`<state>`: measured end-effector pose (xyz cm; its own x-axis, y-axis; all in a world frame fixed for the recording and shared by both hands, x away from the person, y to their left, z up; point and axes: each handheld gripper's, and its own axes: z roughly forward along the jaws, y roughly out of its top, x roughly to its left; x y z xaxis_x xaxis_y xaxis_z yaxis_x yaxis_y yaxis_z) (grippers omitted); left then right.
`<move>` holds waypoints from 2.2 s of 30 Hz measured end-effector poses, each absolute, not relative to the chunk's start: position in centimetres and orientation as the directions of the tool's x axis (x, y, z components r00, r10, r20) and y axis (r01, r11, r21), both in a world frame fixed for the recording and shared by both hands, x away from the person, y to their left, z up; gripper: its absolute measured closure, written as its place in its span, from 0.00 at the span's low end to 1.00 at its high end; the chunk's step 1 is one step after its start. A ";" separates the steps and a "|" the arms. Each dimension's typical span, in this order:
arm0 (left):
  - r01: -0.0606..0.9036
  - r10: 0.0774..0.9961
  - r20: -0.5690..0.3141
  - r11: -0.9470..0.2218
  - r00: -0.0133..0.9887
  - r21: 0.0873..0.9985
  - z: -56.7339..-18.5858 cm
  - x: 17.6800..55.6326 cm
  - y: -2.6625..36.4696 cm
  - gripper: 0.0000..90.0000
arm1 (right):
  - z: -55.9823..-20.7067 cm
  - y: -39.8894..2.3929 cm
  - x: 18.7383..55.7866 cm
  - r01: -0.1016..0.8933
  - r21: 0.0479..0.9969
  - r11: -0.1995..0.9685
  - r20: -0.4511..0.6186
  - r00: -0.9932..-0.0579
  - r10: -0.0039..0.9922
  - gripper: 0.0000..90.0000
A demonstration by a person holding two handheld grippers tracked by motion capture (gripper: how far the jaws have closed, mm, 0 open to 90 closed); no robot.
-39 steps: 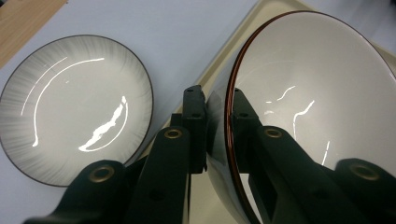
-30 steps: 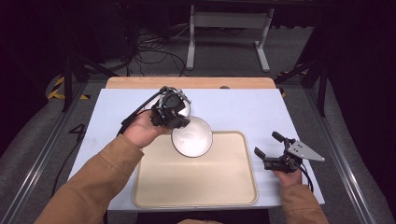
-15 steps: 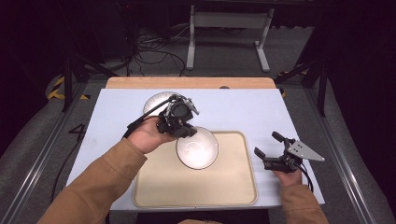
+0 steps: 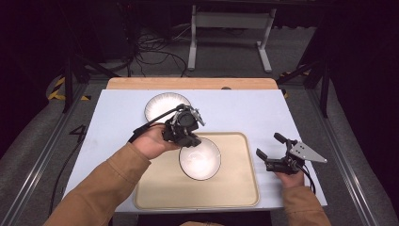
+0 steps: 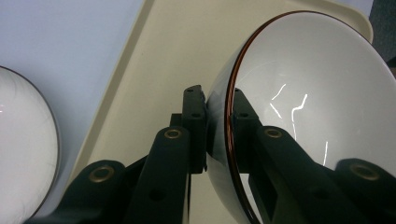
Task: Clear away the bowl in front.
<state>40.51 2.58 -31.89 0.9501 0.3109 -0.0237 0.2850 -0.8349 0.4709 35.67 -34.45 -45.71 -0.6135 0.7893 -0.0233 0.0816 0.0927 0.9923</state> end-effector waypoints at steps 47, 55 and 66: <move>0.262 0.265 -0.039 -0.901 0.963 0.344 -37.4 40.4 1.1 0.90 | -45.7 -34.4 35.7 0.080 0.992 0.095 -0.026 -0.613 0.789 0.02; 0.247 0.256 -0.021 -0.906 0.967 0.345 -37.6 40.4 1.0 0.90 | -45.7 -34.4 35.7 0.080 0.992 0.095 -0.026 -0.613 0.789 0.02; 0.239 0.246 -0.023 -0.908 0.969 0.344 -37.6 40.6 0.9 0.90 | -45.7 -34.4 35.7 0.078 0.992 0.098 -0.030 -0.616 0.787 0.02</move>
